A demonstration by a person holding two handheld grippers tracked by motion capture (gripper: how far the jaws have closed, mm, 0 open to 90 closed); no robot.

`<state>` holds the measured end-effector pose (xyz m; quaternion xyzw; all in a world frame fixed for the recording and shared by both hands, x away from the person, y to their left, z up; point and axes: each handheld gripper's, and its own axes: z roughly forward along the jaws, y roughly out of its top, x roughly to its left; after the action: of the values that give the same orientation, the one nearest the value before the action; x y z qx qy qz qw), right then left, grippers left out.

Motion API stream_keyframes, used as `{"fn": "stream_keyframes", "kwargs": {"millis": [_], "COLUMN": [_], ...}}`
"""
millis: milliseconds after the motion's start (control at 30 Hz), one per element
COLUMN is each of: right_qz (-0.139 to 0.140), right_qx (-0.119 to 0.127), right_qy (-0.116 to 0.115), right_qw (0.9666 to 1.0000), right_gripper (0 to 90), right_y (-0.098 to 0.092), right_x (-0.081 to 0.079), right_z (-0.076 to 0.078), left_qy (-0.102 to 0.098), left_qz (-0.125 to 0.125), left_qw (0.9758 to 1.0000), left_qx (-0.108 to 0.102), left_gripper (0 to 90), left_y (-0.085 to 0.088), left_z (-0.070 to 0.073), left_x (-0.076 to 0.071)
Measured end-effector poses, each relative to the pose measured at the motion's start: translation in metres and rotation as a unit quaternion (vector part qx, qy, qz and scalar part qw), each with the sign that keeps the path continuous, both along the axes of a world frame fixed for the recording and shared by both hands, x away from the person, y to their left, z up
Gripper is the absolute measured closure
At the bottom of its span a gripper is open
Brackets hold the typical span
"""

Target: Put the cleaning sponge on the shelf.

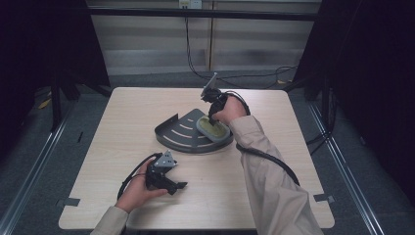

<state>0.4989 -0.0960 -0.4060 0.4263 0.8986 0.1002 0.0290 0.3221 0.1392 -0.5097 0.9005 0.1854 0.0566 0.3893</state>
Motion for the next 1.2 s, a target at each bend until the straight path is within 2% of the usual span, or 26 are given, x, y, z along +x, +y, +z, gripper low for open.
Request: {"fn": "stream_keyframes", "kwargs": {"millis": [1200], "right_qz": [-0.001], "right_qx": [-0.016], "right_qy": [0.007], "right_qw": [0.9999], "right_gripper": [70.8], "right_y": [-0.003], "right_x": [0.000], "right_z": [-0.013], "left_qy": [-0.001], "left_qz": [0.001], "left_qw": [1.0000], "left_qx": [0.000], "left_gripper": [9.6], "left_y": [0.000], "left_z": [0.000], "left_x": [0.000]}}
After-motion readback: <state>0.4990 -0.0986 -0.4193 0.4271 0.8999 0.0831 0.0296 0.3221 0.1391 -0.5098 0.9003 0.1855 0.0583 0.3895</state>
